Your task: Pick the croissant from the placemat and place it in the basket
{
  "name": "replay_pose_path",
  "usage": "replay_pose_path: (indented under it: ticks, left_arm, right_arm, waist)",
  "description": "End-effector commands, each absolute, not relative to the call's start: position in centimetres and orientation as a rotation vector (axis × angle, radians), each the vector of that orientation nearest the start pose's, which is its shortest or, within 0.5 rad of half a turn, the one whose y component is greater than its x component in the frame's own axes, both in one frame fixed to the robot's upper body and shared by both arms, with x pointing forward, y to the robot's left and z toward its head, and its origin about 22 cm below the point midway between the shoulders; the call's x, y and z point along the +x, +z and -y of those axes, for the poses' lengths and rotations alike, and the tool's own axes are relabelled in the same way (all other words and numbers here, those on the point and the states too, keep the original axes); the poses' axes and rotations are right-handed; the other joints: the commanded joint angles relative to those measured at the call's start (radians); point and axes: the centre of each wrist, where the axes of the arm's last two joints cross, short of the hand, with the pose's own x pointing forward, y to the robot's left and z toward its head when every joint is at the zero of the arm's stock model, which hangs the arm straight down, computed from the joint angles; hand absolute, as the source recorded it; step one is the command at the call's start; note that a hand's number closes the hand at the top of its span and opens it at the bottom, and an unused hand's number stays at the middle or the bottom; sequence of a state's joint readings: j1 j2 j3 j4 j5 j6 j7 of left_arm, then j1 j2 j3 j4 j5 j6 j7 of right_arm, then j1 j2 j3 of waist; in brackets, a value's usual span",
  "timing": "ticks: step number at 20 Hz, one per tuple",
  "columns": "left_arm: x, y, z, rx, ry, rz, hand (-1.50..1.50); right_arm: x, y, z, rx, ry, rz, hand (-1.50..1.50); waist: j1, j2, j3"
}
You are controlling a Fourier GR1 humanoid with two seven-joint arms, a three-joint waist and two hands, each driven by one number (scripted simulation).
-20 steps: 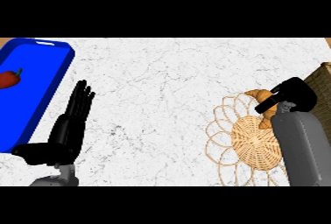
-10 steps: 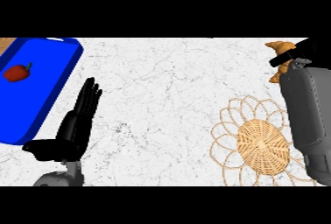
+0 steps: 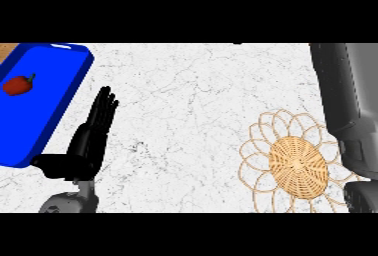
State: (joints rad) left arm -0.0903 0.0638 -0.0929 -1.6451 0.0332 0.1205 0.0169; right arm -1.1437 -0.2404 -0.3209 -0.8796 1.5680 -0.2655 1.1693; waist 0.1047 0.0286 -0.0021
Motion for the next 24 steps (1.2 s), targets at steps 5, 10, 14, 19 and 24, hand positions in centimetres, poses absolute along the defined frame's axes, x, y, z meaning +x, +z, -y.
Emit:
replay_pose_path:
  ticks: [5, 10, 14, 19, 24]
  left_arm:
    - [25.3, 3.6, -21.1, 0.036, 0.005, 1.696, 0.00]
    - [25.4, 3.4, -21.6, 0.044, 0.014, 1.696, 0.00]
    - [24.5, 3.5, -22.9, 0.071, 0.037, 1.675, 0.00]
    - [24.8, 4.2, -23.7, 0.085, 0.033, 1.692, 0.00]
    - [24.0, 2.9, -23.1, 0.092, 0.038, 1.670, 0.00]
  right_arm:
    - [45.8, 27.5, 20.0, -1.635, -0.480, 0.701, 1.50]
    - [46.5, 27.4, 20.6, -1.719, -0.419, 0.536, 1.50]
    - [46.3, 27.6, 21.3, -1.748, -0.406, 0.468, 1.50]
    - [46.0, 26.2, 22.0, -1.749, -0.474, 0.508, 1.50]
    - [44.7, 26.2, 24.7, -1.753, -0.483, 0.478, 1.50]
  waist:
    - [-0.040, -0.014, 0.001]
    - [-0.048, -0.011, -0.001]
    - [-0.071, -0.024, 0.000]
    - [-0.080, -0.025, 0.002]
    - [-0.106, -0.034, 0.002]
